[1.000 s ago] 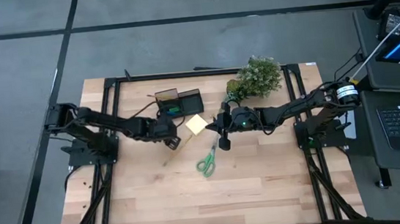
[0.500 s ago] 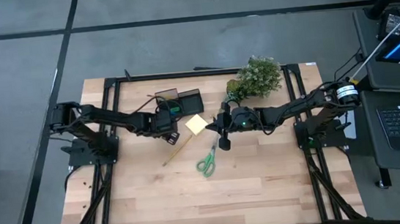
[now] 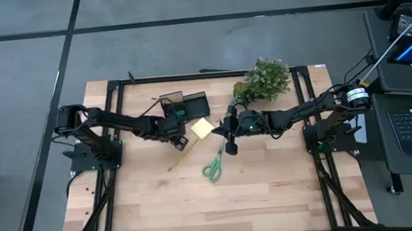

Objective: Pick and place office supplies into organizer
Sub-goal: Put the left yellow paper clip into the black desk organizer

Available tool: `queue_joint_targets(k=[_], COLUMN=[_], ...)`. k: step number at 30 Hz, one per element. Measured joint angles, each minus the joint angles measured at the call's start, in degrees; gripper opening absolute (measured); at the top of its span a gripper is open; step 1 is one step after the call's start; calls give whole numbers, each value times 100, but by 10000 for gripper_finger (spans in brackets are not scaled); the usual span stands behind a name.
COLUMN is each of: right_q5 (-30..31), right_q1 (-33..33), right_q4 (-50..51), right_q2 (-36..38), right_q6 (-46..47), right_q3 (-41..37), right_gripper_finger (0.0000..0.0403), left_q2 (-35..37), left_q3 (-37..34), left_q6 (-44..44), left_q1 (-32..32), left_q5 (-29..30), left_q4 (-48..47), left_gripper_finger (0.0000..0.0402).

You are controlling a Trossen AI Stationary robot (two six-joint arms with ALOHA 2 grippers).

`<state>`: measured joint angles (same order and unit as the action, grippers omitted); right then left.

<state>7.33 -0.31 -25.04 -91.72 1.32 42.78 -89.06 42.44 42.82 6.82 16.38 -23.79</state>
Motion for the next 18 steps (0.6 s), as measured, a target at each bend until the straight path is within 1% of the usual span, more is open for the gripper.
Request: queue_joint_targets(k=[4,9,18], right_q5=[0,0,0], right_q1=[1,1,-1], right_q4=[7,9,8], right_q2=[0,0,0], right_q6=[0,-2,-2], right_q3=[0,0,0], right_gripper_finger=[5,5,5], left_q2=[0,0,0], left_q3=[0,0,0], left_q6=[-9,-278,-582], left_q1=[81,84,86], left_q5=[-8,-280,-284], left_q4=[-89,-84,-244], left_gripper_finger=[144,144,144])
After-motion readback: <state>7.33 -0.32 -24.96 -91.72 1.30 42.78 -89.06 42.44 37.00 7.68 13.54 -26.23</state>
